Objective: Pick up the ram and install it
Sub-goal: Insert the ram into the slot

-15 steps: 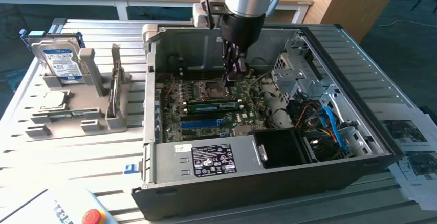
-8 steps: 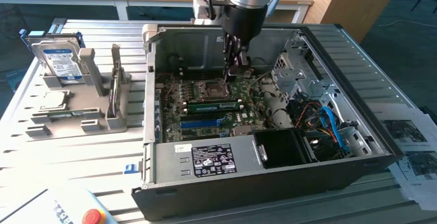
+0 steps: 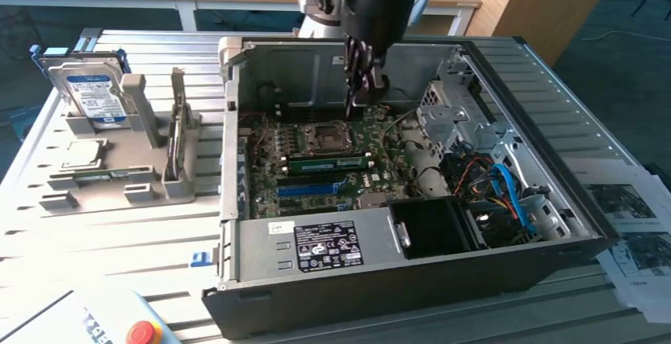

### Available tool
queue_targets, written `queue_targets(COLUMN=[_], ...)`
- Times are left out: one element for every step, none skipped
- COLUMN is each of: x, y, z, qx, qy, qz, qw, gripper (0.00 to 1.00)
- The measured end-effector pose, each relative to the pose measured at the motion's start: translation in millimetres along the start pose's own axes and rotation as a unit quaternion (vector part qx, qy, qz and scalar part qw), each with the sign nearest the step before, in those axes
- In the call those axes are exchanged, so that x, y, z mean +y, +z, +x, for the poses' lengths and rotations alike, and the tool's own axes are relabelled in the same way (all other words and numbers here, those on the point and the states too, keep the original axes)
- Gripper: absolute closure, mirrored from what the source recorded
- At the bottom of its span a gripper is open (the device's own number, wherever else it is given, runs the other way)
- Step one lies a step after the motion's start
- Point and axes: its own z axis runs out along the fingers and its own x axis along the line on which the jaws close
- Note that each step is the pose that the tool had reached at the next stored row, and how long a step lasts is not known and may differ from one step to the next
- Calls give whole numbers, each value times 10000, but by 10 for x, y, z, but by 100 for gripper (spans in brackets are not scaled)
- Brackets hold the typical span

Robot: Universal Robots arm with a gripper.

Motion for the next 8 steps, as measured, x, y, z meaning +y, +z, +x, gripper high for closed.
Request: queue_targets(x=[1,1,2,2,3,3,4,4], y=[-21,-41,-62,-82,-102,-120,-138,-156], z=[1,1,1,1,1,2,2,2], qx=[1,1,1,0,0,0,0,0], qy=[0,0,0,0,0,0,0,0], qz=[0,0,0,0,0,0,0,0], qw=[10000,10000,10000,10000,10000,10000,10000,10000], gripper=[75,75,75,75,75,75,75,75])
